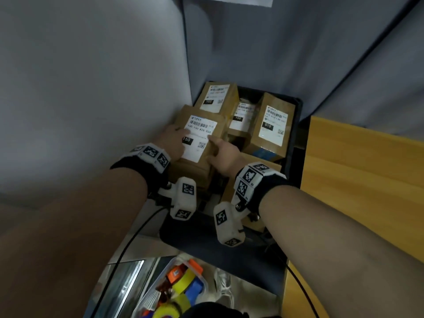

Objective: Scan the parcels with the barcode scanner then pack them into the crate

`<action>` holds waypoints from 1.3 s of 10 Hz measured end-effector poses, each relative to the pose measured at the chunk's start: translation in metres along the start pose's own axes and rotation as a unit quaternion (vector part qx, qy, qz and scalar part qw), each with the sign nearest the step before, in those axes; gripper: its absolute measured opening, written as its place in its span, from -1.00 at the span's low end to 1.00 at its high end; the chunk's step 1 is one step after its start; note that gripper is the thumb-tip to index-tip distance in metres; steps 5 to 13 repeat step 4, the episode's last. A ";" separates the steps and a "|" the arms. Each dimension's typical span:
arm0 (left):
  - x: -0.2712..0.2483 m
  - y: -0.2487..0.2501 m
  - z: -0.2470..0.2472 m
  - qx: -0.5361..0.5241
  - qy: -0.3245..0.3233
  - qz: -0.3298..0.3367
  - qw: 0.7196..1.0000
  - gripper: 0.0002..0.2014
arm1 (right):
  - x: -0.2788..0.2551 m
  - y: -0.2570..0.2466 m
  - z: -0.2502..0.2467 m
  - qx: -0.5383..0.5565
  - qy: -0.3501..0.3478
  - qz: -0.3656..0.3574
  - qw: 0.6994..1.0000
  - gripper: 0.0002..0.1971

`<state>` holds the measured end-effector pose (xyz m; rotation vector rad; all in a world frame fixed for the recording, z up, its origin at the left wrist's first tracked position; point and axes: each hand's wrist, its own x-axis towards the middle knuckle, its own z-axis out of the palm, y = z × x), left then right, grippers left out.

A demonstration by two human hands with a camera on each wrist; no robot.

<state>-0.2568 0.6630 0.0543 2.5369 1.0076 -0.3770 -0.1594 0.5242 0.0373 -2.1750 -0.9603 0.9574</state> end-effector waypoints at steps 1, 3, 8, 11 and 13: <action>0.007 -0.004 -0.002 0.020 0.004 0.015 1.000 -0.44 | 0.006 0.004 0.000 0.005 0.000 -0.007 1.000 -0.36; -0.001 0.010 0.014 0.073 0.068 -0.011 0.995 -0.47 | 0.005 0.016 0.001 0.042 0.010 -0.028 0.999 -0.39; 0.001 0.019 0.012 0.078 0.093 -0.018 0.992 -0.50 | -0.002 0.020 -0.017 0.005 0.068 -0.023 0.997 -0.45; 0.001 0.019 0.012 0.078 0.093 -0.018 0.992 -0.50 | -0.002 0.020 -0.017 0.005 0.068 -0.023 0.997 -0.45; 0.001 0.019 0.012 0.078 0.093 -0.018 0.992 -0.50 | -0.002 0.020 -0.017 0.005 0.068 -0.023 0.997 -0.45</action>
